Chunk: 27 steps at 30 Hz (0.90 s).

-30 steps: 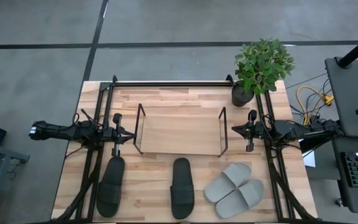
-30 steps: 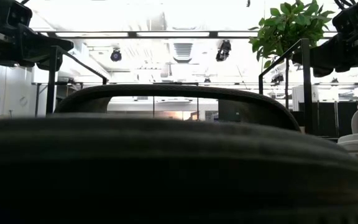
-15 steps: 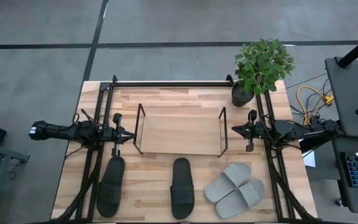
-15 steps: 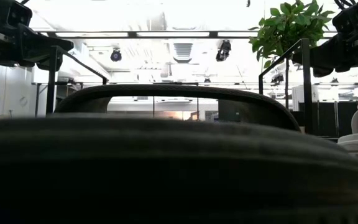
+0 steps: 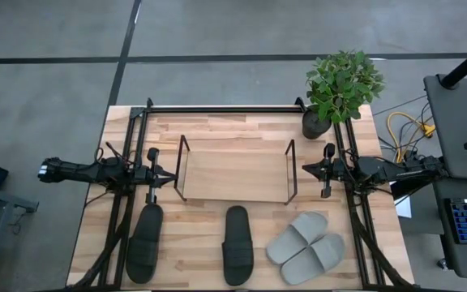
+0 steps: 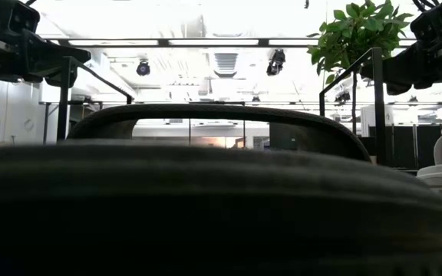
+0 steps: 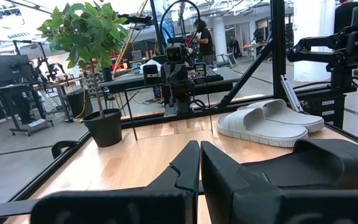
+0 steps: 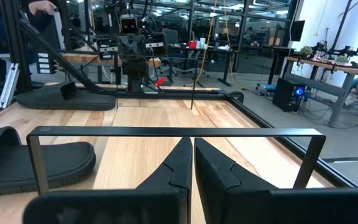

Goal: Pick and place slides into the shelf

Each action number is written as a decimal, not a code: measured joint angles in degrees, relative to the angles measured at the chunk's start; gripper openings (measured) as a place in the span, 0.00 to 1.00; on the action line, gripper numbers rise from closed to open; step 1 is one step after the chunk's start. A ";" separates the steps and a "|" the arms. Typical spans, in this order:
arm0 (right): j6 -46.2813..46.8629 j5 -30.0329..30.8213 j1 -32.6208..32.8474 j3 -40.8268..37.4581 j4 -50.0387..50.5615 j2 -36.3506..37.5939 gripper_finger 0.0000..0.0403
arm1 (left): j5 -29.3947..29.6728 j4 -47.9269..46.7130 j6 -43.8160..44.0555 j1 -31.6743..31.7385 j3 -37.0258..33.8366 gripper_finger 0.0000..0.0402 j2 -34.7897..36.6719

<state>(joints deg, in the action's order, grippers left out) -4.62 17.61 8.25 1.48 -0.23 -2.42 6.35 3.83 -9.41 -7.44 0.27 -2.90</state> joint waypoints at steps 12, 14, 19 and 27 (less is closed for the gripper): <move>0.00 -0.01 0.00 0.00 0.00 0.00 0.02 | 0.01 -0.01 0.00 -0.01 0.00 0.00 -0.06; 0.04 -0.01 -0.01 0.00 0.00 0.00 0.02 | 0.01 -0.02 0.00 -0.01 0.00 0.00 -0.04; 0.04 0.00 -0.02 0.00 -0.02 0.00 0.02 | 0.01 -0.02 0.00 -0.01 0.00 0.00 -0.06; 0.04 -0.01 -0.01 0.00 -0.01 0.00 0.02 | 0.33 2.42 0.00 -0.02 0.00 0.00 0.00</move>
<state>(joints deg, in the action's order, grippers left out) -4.58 17.60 8.25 1.48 -0.24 -2.42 6.68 6.25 -9.41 -7.46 0.27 -2.90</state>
